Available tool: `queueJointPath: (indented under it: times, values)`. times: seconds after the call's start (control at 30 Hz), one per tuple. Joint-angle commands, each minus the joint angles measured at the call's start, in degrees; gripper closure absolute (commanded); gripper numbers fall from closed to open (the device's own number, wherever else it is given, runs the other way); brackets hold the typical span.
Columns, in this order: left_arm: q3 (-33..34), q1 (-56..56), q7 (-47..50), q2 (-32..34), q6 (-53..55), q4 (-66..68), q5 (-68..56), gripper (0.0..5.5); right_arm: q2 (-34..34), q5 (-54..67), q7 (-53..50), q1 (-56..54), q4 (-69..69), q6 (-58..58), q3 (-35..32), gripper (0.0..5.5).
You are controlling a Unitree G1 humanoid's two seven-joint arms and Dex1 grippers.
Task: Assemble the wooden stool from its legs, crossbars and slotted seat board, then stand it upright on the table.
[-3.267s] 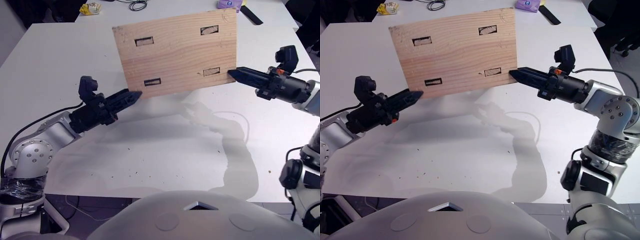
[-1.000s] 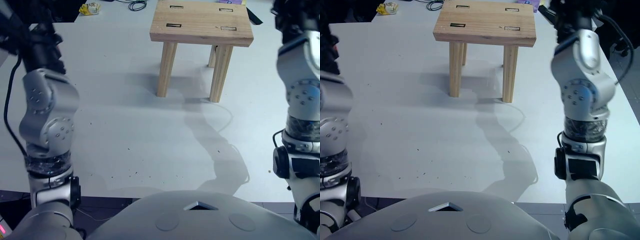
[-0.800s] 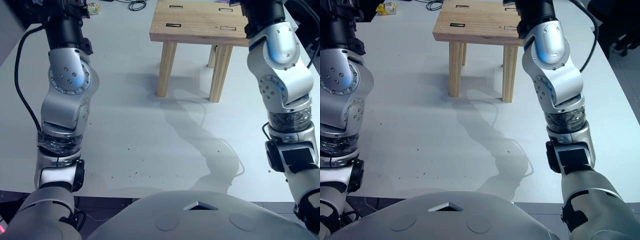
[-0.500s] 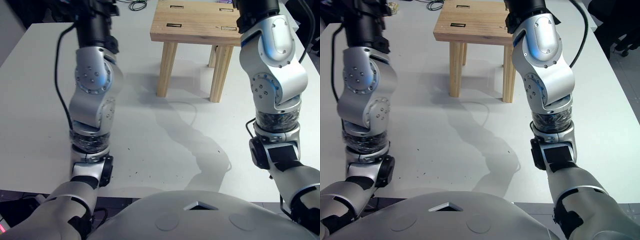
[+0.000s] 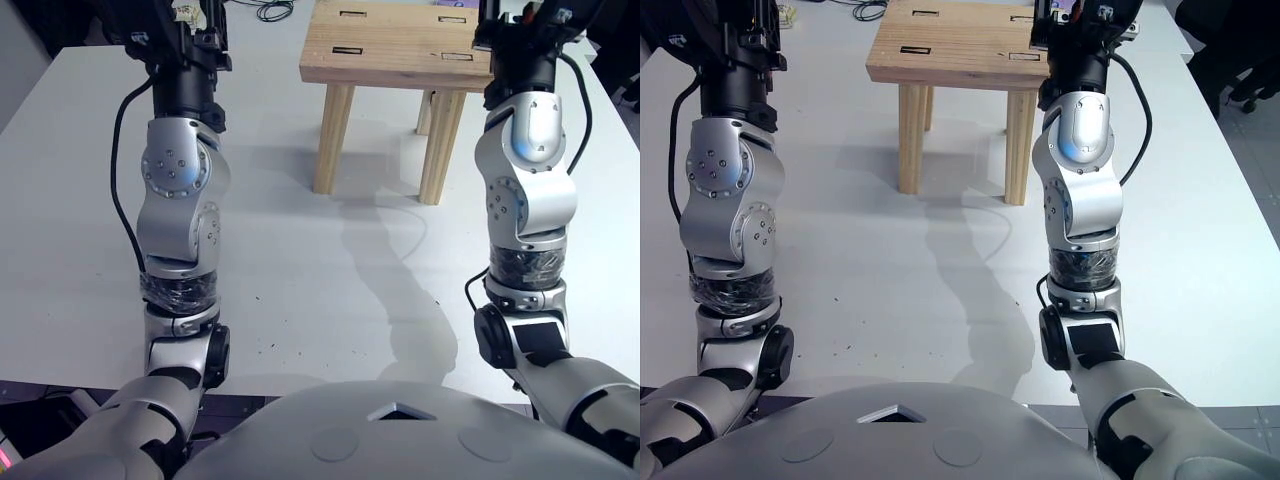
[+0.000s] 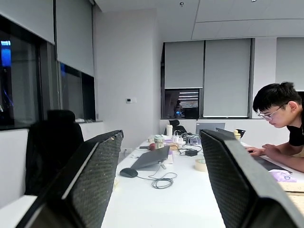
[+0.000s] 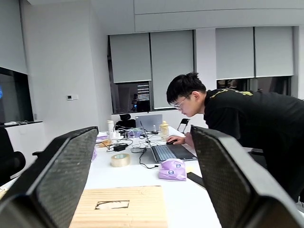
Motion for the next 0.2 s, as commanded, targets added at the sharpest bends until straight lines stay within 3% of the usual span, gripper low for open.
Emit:
queueJointPath:
  times: [0.03, 0.2]
  values:
    - [0.79, 0.73, -1.46, -1.27, 0.83, -0.37, 1.06, 2.51, 0.42, -1.63, 0.72, -0.69, -1.10, -0.03, -1.50, 1.91]
    - [0.78, 0.12, -3.79, -1.86, 1.90, -0.59, 0.95, 2.04, 2.14, -2.81, 0.70, 0.26, -2.70, 0.96, -1.82, 1.88]
